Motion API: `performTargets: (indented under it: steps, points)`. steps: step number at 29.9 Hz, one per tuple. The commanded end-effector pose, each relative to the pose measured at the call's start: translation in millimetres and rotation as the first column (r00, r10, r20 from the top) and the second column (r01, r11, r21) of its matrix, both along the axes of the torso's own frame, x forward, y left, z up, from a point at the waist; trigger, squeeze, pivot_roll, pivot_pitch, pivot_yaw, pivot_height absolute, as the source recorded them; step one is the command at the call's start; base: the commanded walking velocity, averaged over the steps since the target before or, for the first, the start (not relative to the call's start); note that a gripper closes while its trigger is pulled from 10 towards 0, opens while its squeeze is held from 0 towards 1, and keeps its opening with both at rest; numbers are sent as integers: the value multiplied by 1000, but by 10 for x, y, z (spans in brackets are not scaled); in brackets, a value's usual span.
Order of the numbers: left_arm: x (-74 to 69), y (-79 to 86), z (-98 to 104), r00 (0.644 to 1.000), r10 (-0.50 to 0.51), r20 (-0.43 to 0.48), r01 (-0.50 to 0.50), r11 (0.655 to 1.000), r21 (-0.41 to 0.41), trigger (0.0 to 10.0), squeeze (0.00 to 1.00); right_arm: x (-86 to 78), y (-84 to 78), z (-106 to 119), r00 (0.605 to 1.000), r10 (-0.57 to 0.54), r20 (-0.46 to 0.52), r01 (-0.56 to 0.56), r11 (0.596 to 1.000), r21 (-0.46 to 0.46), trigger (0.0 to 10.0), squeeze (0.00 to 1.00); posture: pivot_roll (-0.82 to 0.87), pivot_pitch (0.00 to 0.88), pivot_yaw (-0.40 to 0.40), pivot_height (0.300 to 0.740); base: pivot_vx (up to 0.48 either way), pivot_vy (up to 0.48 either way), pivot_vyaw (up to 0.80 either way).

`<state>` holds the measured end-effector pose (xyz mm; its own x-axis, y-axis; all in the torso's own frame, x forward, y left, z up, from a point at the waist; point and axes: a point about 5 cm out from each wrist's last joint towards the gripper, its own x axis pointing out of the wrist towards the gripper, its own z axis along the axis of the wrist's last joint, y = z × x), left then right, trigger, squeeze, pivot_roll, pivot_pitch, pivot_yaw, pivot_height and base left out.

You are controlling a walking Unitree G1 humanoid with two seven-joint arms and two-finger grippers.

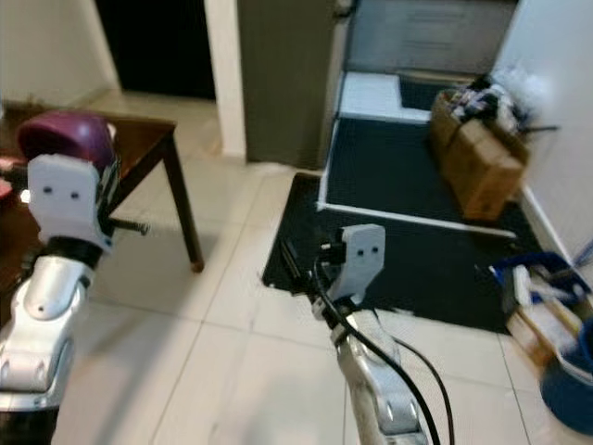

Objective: Setting the table

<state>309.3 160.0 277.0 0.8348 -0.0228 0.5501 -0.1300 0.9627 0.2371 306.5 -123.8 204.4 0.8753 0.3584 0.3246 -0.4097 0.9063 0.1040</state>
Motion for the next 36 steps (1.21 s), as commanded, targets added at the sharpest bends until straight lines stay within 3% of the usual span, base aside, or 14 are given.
performTargets:
  steps: [1, 16, 24, 36]
  points:
    - [-19, 23, -9, 999, 31, -11, -31, 999, 11, 10000, 0, -24, 84, -13, 999, 50, -17, -50, 999, 5, 10000, 0, 111, 86, 66, 740, 469, 0, 800]
    - [-84, -69, 86, 999, 25, 37, -27, 998, 58, 10000, 0, -83, 125, 22, 989, 150, -18, -150, 989, 5, 10000, 0, 116, 88, 70, 740, 455, 0, 800]
    - [-120, -170, 113, 998, -11, 59, 5, 995, 97, 10000, 0, -116, 159, 53, 978, 210, -17, -209, 978, 23, 10000, 0, 115, 83, 71, 740, 0, 0, 800]
    - [-119, -191, 122, 998, -21, 56, 15, 994, 109, 10000, 0, -163, 216, 73, 961, 275, -16, -274, 961, 33, 10000, 0, 116, 79, 73, 740, 0, 0, 800]
